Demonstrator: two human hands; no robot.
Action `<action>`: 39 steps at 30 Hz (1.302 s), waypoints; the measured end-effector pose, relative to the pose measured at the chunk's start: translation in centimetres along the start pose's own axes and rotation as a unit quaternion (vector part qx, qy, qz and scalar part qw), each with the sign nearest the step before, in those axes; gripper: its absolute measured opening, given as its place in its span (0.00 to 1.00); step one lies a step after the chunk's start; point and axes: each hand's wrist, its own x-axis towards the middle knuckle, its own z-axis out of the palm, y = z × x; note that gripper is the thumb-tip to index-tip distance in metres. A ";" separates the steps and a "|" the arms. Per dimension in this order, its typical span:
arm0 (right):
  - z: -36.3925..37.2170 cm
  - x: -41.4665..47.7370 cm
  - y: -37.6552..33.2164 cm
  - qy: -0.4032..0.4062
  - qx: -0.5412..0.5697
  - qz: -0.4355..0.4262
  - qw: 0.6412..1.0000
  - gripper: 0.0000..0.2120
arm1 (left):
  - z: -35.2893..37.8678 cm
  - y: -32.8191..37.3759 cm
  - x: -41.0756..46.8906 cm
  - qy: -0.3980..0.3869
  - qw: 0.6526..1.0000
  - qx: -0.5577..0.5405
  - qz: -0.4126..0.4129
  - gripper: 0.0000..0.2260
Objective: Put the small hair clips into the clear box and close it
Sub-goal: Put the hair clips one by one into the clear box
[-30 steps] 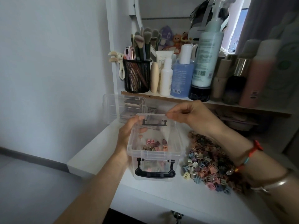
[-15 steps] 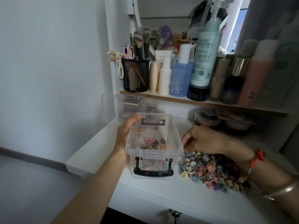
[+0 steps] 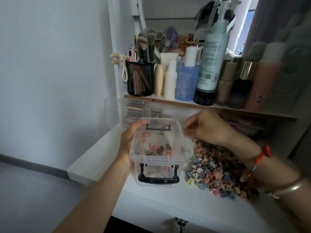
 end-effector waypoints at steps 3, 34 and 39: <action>2.7 -0.7 1.0 -0.112 -0.149 0.013 0.982 0.08 | 0.1 0.0 0.0 0.001 1.000 -0.004 -0.002 0.09; -0.3 -1.0 -2.3 0.033 0.156 -0.046 0.986 0.03 | 0.1 -0.1 -0.1 -0.002 1.000 -0.001 0.003 0.09; -0.5 -2.1 -0.1 -0.078 0.071 -0.026 0.994 0.10 | -0.1 -0.3 -0.1 -0.001 1.000 0.001 0.017 0.09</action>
